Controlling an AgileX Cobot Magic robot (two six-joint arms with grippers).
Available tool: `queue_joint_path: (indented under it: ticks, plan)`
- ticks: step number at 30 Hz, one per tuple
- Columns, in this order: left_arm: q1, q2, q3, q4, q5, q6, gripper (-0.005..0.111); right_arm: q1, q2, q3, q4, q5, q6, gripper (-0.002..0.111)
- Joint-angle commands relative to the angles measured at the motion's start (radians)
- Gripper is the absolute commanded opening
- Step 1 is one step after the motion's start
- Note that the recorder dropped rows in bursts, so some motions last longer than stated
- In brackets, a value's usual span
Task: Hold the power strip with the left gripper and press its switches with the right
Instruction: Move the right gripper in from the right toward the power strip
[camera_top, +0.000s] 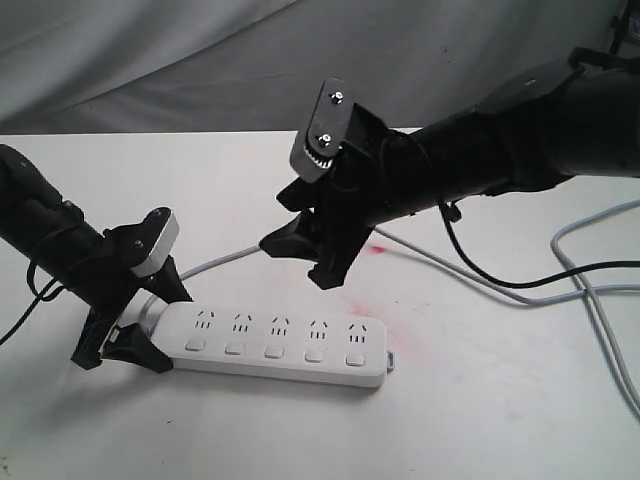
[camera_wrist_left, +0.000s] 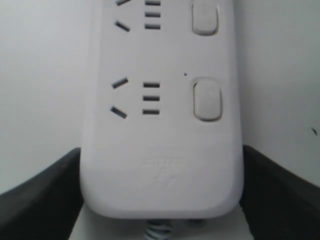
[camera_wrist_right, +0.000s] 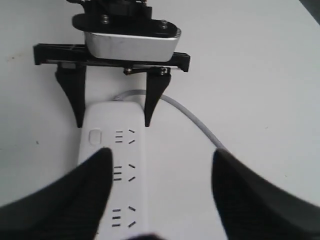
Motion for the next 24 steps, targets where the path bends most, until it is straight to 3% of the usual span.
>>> queue_joint_path:
  ticks: [1,7,24]
  plan:
    - [-0.006,-0.002,0.005,-0.006,-0.003,0.002,0.000,0.059,0.009,-0.008,0.004,-0.150,-0.009,0.079]
    - [-0.006,-0.002,0.005,-0.006,-0.003,0.002,0.000,0.117,0.009,-0.008,-0.004,-0.184,-0.044,0.088]
    - [-0.006,-0.002,0.005,-0.006,-0.003,0.002,0.000,0.128,0.009,-0.008,0.045,-0.181,-0.102,0.088]
